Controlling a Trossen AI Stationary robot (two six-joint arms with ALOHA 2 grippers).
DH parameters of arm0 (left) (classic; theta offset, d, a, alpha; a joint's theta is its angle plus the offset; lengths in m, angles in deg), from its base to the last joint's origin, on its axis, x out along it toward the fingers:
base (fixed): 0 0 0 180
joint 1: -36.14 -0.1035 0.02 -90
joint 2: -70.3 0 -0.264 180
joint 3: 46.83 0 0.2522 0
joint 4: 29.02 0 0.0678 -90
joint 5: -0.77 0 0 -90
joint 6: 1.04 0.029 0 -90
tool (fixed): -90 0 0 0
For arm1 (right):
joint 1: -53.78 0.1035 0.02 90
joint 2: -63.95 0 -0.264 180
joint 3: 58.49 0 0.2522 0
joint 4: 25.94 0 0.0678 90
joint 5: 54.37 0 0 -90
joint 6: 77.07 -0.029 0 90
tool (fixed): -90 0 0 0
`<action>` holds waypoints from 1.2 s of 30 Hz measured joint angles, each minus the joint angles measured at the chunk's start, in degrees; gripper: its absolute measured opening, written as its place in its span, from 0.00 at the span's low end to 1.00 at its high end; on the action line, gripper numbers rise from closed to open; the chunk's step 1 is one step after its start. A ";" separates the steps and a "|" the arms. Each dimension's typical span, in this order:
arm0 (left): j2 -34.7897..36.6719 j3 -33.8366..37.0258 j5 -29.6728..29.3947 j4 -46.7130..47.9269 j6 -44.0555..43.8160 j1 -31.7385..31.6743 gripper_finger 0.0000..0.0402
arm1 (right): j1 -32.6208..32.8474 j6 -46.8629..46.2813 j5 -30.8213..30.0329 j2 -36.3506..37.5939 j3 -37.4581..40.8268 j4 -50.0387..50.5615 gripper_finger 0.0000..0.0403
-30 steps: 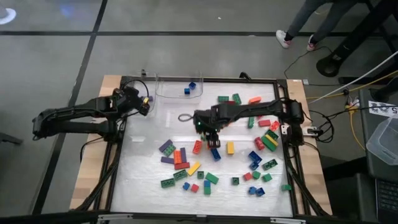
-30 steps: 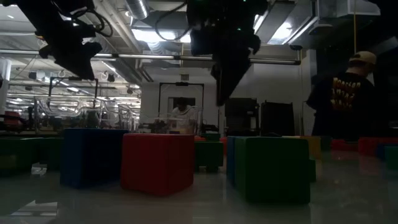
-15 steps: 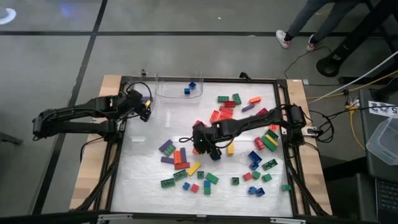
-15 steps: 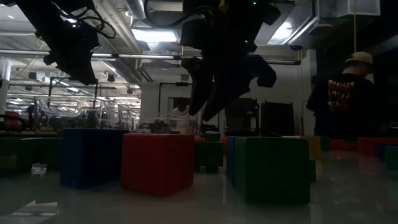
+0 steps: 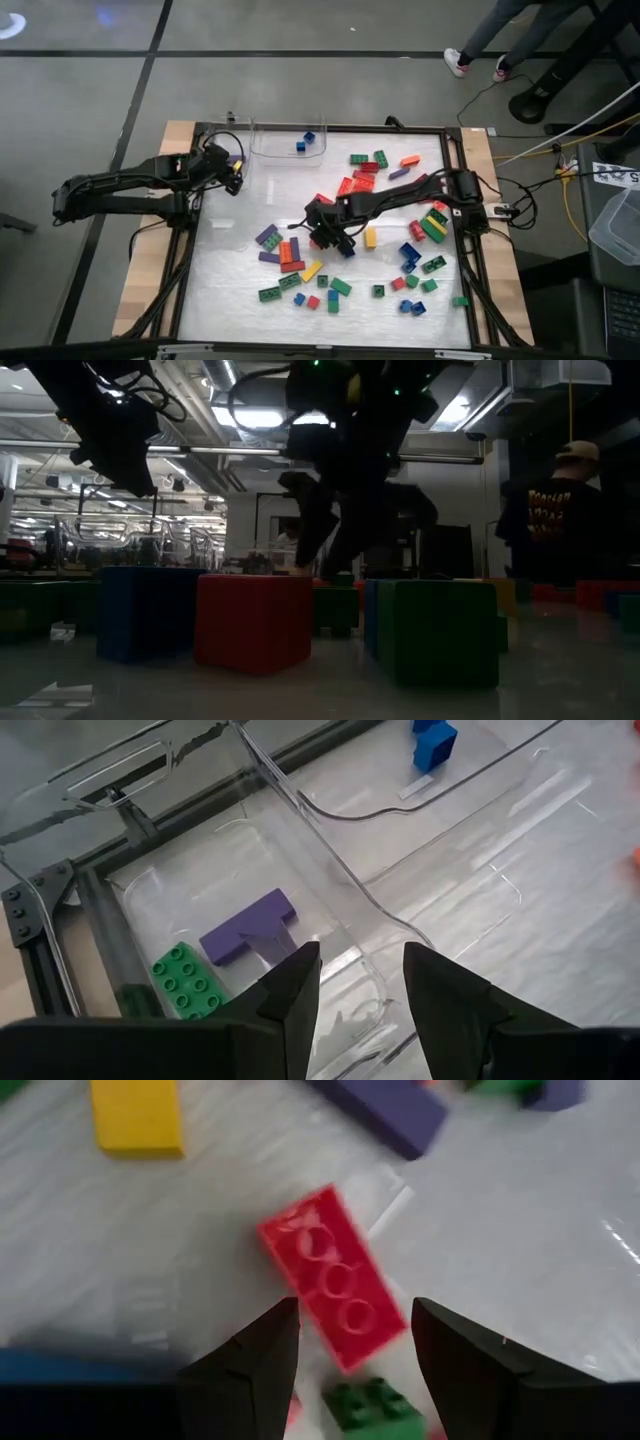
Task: Sort blocks by size
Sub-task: Put the large orange game piece into the left transparent bin
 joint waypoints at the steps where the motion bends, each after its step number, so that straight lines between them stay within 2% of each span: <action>1: -0.01 0.00 0.10 0.00 0.04 0.01 0.33 | 0.00 0.00 0.02 -0.50 0.00 -0.43 0.48; 10: 0.00 0.00 1.73 0.00 -1.19 0.04 0.33 | -0.03 -0.34 -0.55 -4.22 -0.24 -2.18 0.48; 13: -0.02 0.00 3.90 -0.12 -1.42 0.07 0.33 | -0.02 -2.55 -0.82 -4.34 -0.24 -2.50 0.46; 17: 0.00 0.00 7.41 -1.87 -1.05 0.07 0.33 | -0.04 -5.28 -0.95 -4.44 -0.58 -3.62 0.34; 21: -0.01 0.00 12.64 -8.23 2.33 0.07 0.33 | -0.09 -6.51 -0.79 -4.48 -1.31 -3.71 0.20; 23: -0.01 0.00 16.26 -12.40 4.68 0.07 0.33 | -0.07 -6.86 -0.89 -4.66 -2.36 -3.20 0.18; 27: 0.00 -0.01 23.48 -19.49 5.14 0.09 0.33 | -0.05 -7.80 -5.38 -4.97 -5.56 -2.85 0.18; 30: 0.00 -0.02 27.51 -21.46 3.22 0.09 0.33 | -0.07 -7.80 -10.94 -4.81 -8.51 -3.33 0.20; 36: -0.02 -0.02 30.05 -20.46 -3.26 1.18 0.33 | -0.07 -7.40 -21.07 -4.81 -12.42 -7.39 0.23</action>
